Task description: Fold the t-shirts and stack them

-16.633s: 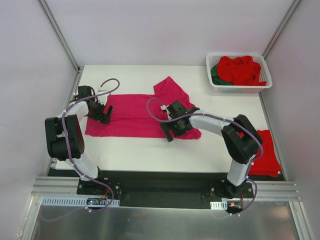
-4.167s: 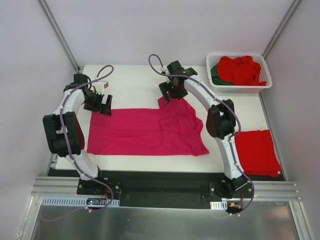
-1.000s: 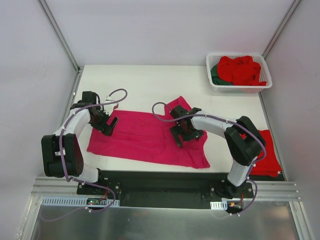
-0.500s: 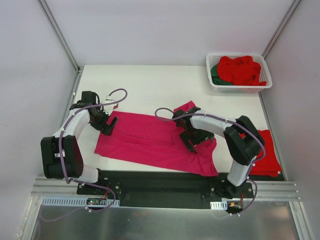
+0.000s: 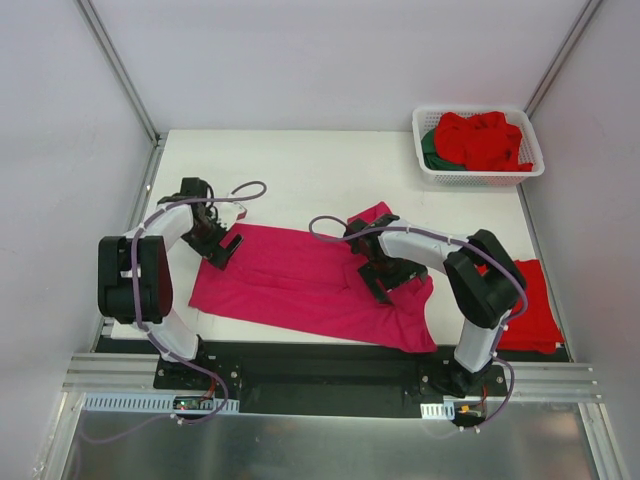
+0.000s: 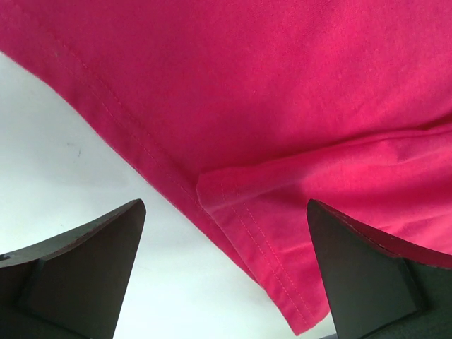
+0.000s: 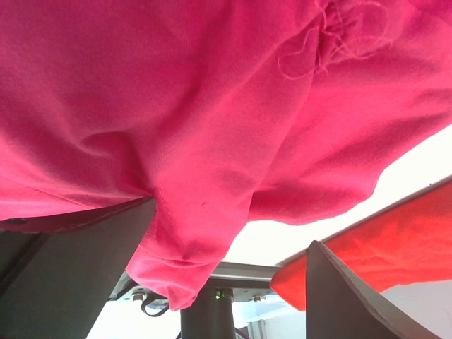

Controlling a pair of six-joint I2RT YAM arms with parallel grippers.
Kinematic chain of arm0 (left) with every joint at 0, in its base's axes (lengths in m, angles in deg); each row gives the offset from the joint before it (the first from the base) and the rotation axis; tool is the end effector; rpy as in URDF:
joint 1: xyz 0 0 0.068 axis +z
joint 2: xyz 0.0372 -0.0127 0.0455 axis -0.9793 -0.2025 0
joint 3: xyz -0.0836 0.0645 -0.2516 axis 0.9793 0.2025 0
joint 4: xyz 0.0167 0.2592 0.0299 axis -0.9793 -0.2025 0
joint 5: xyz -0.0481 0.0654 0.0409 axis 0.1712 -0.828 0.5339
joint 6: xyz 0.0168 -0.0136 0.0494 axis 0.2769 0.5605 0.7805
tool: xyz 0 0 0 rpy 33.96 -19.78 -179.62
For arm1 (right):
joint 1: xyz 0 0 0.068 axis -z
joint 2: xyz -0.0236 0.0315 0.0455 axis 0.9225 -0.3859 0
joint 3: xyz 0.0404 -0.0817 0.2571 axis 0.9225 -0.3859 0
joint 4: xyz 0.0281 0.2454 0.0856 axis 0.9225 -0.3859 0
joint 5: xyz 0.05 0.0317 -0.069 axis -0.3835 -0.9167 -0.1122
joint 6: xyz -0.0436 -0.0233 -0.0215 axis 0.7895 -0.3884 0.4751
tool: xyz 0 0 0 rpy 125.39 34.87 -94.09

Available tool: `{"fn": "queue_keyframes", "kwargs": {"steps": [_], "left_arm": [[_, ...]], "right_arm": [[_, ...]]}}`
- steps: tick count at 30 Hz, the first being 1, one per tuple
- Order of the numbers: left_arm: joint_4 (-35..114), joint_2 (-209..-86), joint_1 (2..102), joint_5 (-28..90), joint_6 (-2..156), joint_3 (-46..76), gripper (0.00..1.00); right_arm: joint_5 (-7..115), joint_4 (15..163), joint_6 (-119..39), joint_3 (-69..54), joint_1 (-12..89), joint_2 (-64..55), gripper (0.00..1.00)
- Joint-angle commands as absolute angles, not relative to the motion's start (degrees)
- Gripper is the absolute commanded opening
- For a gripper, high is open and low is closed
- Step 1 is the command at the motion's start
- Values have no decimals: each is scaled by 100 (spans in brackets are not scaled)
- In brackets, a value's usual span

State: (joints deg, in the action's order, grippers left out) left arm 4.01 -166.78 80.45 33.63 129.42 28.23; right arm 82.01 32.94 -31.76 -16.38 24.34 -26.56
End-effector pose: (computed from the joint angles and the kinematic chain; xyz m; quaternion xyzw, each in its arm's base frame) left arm 0.3141 0.0049 0.1815 0.3409 0.9171 -0.0204 0.2055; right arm 0.2330 0.1999 0.1641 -0.3767 0.9085 -0.1778 0.0347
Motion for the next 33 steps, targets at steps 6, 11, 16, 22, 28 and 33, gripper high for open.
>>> {"fn": "queue_keyframes", "kwargs": {"steps": [6,11,16,22,28,33], "left_arm": [[938,-16868,7463,2106,13305,2880,99],[1220,-16859,7375,1727,13534,3346,99],[1308,-16649,7357,1647,13587,3767,99],[1299,-16218,7357,1665,13552,4181,99],[1299,-15884,7331,1700,13464,4462,99],[1282,-15760,7234,1691,13402,4621,99]], "right_arm": [[8183,3462,-3302,-1707,2432,-2821,96],[8226,3515,-3302,-1645,2423,-2883,96],[8358,3515,-3302,-1523,2476,-2997,96],[8595,3533,-3302,-1382,2546,-3225,96],[8894,3585,-3293,-1276,2608,-3384,96],[8860,3507,-3267,-1163,2652,-3498,96]]}}
